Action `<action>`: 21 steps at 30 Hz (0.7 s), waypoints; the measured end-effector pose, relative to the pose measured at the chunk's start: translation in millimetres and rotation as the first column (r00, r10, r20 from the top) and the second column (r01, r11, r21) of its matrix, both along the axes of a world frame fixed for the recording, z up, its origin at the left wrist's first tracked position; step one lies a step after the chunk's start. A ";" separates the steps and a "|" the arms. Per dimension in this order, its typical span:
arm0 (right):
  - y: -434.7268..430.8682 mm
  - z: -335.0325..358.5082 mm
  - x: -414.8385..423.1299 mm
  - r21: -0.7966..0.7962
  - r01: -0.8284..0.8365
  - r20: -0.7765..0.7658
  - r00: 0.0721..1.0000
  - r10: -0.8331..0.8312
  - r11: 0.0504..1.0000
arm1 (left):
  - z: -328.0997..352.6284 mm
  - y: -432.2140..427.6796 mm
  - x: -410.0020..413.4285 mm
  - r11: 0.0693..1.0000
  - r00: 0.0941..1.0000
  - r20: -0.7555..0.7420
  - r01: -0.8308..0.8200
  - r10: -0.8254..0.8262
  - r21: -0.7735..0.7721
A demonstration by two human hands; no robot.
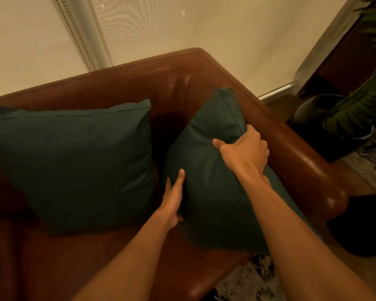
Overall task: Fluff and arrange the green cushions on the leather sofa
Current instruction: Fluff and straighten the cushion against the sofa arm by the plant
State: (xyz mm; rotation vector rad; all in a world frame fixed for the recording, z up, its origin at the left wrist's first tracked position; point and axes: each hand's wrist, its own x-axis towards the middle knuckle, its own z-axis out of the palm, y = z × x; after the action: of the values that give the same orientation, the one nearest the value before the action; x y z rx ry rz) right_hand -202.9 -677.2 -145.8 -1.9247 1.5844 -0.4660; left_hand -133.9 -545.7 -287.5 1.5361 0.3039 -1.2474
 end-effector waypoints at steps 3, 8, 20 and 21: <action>5.4 4.6 -20.5 -0.014 0.051 0.083 0.995 -0.049 0.999 | 3.6 -0.9 -4.4 1.000 1.000 0.012 -0.003 0.003 -0.005; 4.6 15.3 -55.5 -0.035 0.124 0.217 0.969 -0.114 0.992 | -0.1 -0.5 6.7 1.000 0.999 0.052 0.012 -0.011 -0.019; 24.6 -9.2 -164.9 0.146 0.283 0.639 0.705 -0.308 0.948 | 24.4 -34.8 53.3 0.994 0.987 0.138 0.086 -0.076 -0.070; 25.5 -12.9 -172.6 0.158 0.290 0.647 0.691 -0.321 0.944 | 25.8 -38.3 55.4 0.992 0.989 0.127 0.091 -0.080 -0.084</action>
State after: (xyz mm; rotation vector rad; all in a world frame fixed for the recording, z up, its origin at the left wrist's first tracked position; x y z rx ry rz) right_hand -375.5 -651.7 -158.7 -1.2191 1.3859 -1.1156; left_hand -78.5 -584.0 -261.6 1.5546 0.1007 -1.2104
